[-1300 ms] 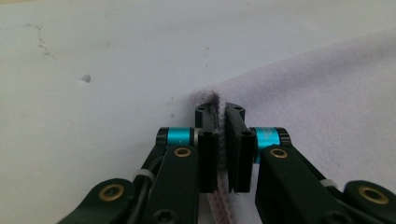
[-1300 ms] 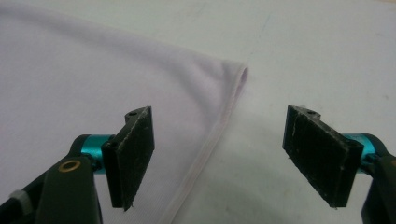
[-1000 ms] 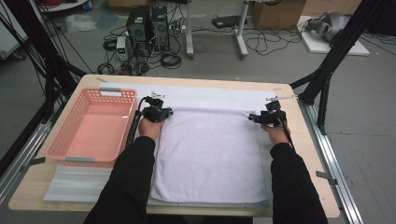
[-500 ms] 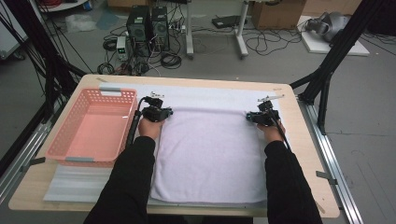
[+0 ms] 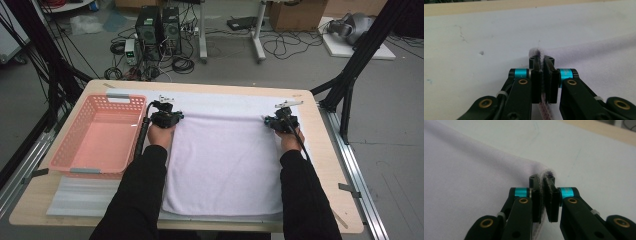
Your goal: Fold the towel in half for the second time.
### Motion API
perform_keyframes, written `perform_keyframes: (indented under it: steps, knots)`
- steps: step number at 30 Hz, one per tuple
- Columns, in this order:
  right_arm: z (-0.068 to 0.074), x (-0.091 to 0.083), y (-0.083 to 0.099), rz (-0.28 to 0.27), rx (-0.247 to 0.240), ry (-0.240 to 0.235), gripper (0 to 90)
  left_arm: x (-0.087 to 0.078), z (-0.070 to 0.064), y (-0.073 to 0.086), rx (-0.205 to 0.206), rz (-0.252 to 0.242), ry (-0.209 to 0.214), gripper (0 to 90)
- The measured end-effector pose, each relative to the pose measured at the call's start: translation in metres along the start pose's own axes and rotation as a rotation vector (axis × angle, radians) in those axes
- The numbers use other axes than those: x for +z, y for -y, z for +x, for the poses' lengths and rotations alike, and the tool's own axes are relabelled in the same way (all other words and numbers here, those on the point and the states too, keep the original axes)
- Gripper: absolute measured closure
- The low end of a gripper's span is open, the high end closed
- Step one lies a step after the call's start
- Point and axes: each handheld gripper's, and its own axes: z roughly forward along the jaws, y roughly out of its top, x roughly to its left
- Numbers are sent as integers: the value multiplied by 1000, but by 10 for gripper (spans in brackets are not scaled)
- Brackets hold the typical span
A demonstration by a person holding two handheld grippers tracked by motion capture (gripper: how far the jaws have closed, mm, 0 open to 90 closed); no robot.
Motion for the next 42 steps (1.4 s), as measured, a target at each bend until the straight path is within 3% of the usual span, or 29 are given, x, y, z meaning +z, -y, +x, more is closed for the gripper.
perform_keyframes:
  steps: [4, 9, 13, 16, 17, 18, 19, 21, 33, 38, 42]
  knots:
    - [5, -4, -4, -57, -5, 30, 855, -6, -2, -4, 10, -32, 3, 854]
    - [8, -17, -6, -106, -7, 9, 854, -20, -10, -9, 29, -39, 4, 852]
    - [12, -33, -5, -136, -11, -10, 854, -34, -15, -7, 5, -46, 4, 852]
    - [14, -45, 0, -153, -10, -27, 854, -45, -20, -5, 20, -37, 9, 851]
    - [15, -49, 1, -162, -7, -32, 853, -48, -22, -5, 46, -24, 11, 850]
    - [17, -54, 3, -168, -6, -38, 853, -53, -26, -5, 66, -34, 12, 849]
    - [19, -58, 4, -175, -14, -45, 853, -57, -28, -4, 65, -57, 18, 849]
    - [23, -67, 7, -189, -28, -49, 853, -65, -33, -2, 69, -59, 34, 849]
    - [48, -113, 29, -244, -55, -88, 853, -110, -51, 24, 84, -77, 112, 842]
    - [55, -124, 45, -277, -23, -122, 852, -124, -53, 35, 122, -81, 139, 838]
    - [63, -130, 60, -277, -34, -142, 852, -133, -50, 48, 146, -78, 170, 838]
